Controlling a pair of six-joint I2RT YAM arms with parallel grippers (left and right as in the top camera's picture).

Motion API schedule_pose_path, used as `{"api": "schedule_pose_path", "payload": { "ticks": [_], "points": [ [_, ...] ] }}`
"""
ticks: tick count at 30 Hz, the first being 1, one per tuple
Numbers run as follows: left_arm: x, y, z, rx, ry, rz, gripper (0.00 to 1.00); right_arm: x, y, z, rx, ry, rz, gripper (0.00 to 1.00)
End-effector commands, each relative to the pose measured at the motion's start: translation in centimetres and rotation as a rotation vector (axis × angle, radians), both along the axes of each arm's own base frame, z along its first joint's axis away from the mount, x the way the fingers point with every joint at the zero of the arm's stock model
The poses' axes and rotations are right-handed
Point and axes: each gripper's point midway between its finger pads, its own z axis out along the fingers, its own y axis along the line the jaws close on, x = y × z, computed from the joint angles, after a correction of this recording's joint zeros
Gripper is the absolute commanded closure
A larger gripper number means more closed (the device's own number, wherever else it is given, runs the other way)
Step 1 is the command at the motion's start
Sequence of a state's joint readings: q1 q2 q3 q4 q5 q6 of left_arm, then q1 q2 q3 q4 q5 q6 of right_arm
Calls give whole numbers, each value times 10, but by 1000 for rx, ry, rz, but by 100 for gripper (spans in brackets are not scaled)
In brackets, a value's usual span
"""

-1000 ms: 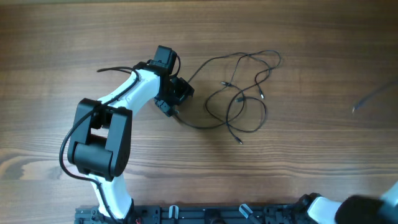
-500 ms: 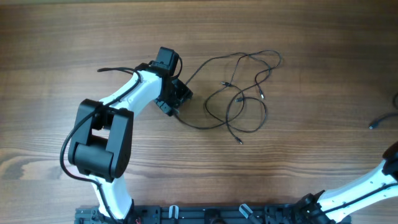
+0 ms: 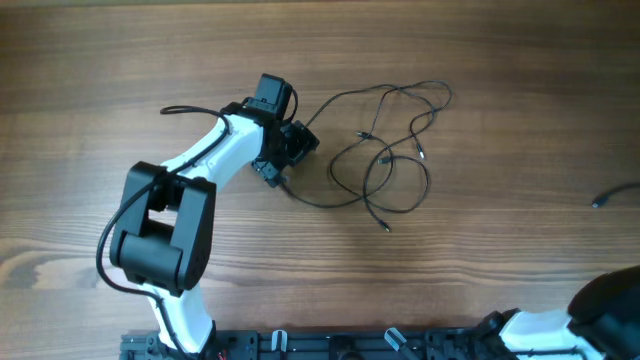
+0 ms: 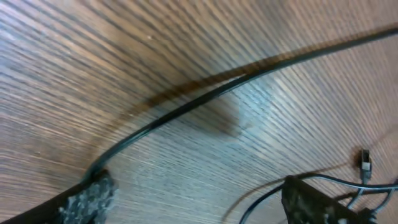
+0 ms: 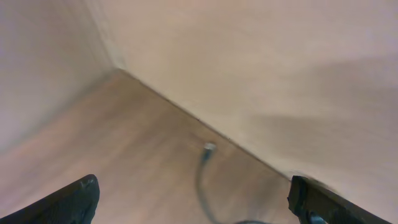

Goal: Untangle cables

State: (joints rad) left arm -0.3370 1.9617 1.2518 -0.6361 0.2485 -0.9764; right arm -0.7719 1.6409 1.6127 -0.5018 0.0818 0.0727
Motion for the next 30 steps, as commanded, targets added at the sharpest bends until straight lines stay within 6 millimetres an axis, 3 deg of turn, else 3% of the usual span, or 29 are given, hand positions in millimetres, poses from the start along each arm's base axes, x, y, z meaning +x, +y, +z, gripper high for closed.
{"api": "schedule_pose_path", "payload": {
  "ticks": [1,3,5,7,8,10,13,17,19,20,21,22,23,24,28,30],
  "points": [
    [-4,22,4,71,-43,-38,0,35,48,-7,84,-18,134,0],
    [0,24,20,78,-94,-41,0,61,97,-31,203,14,280,0],
    [4,23,30,72,-126,-37,0,88,168,-57,364,32,515,0],
    [6,23,32,70,-133,-36,0,96,192,-76,397,82,548,0],
    [4,24,31,72,-126,-37,0,95,190,-89,399,115,461,0],
    [-4,27,29,83,-91,-39,0,56,148,-115,371,189,4,0],
    [-6,27,28,88,-90,-61,0,-17,95,-138,414,226,-434,0],
    [-6,26,28,88,-90,-63,0,-80,32,-174,473,340,-568,0],
    [-5,26,29,87,-94,-62,0,-99,20,-190,523,358,-618,4],
    [-4,26,29,85,-100,-62,0,-112,10,-200,543,378,-642,15],
    [-3,25,29,84,-103,-61,0,-123,1,-207,544,395,-663,36],
    [-3,25,29,84,-103,-62,0,-138,-9,-214,541,416,-706,67],
    [-4,25,29,85,-100,-62,0,-155,-17,-221,536,440,-754,91],
    [-4,25,29,84,-100,-64,0,-173,-23,-229,535,469,-801,96],
    [-5,22,29,84,-102,-70,0,-219,-28,-268,569,495,-897,96],
    [-6,21,29,84,-101,-74,0,-232,-32,-283,559,491,-897,96]
  ]
}}
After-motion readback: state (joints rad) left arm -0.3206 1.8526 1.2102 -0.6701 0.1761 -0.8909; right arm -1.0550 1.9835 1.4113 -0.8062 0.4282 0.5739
